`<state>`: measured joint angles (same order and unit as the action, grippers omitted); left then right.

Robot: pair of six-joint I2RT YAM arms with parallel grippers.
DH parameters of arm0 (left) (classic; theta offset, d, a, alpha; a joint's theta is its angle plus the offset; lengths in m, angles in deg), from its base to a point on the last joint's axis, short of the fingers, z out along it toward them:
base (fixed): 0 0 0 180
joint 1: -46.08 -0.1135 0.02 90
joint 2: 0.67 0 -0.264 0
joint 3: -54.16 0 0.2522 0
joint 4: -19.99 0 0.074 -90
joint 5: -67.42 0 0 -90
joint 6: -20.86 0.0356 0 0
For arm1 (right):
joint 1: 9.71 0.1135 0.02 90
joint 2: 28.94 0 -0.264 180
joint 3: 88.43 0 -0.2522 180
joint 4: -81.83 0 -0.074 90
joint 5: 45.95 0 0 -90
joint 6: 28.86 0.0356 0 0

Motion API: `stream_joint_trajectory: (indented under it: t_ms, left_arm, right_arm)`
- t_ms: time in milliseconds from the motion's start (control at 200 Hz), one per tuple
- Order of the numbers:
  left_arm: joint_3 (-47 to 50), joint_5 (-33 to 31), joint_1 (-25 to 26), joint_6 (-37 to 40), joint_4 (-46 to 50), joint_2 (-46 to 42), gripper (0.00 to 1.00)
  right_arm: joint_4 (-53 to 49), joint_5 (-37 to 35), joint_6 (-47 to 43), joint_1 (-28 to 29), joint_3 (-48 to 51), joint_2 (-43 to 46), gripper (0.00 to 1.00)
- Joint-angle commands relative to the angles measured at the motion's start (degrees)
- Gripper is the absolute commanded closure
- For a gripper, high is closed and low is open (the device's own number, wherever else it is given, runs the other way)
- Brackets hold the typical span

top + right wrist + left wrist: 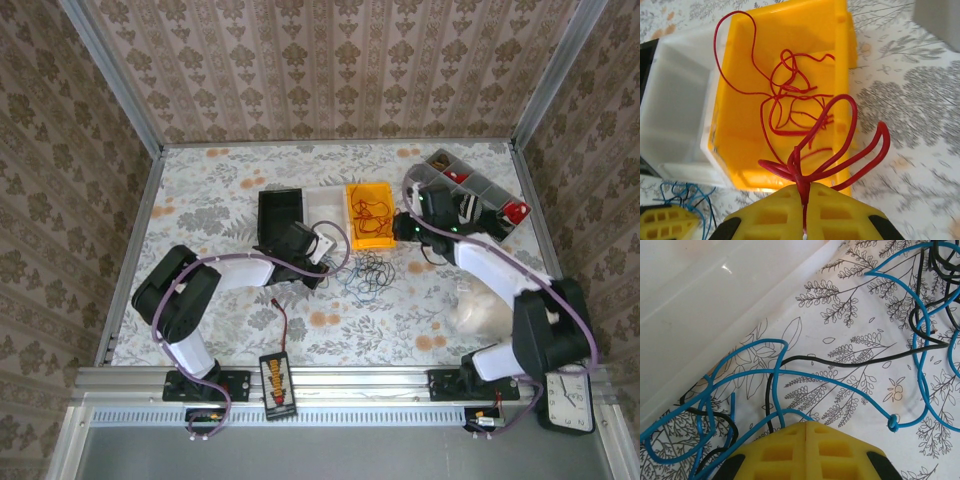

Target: Untangle the cables

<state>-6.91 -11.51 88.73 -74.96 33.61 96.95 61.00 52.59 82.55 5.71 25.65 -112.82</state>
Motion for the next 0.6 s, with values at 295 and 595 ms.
stream_joint_trajectory:
  t_ms: [295,595]
  left_arm:
    - [1.49,-0.11,-1.18,-2.22,0.88,-6.29,1.00]
    - [2.99,0.69,-3.62,-2.17,1.60,-9.24,0.70]
  right_arm:
    - [1.43,0.91,0.85,3.12,-10.19,-8.46,0.56]
    - [1.09,4.39,-0.72,11.59,2.41,-0.84,0.57]
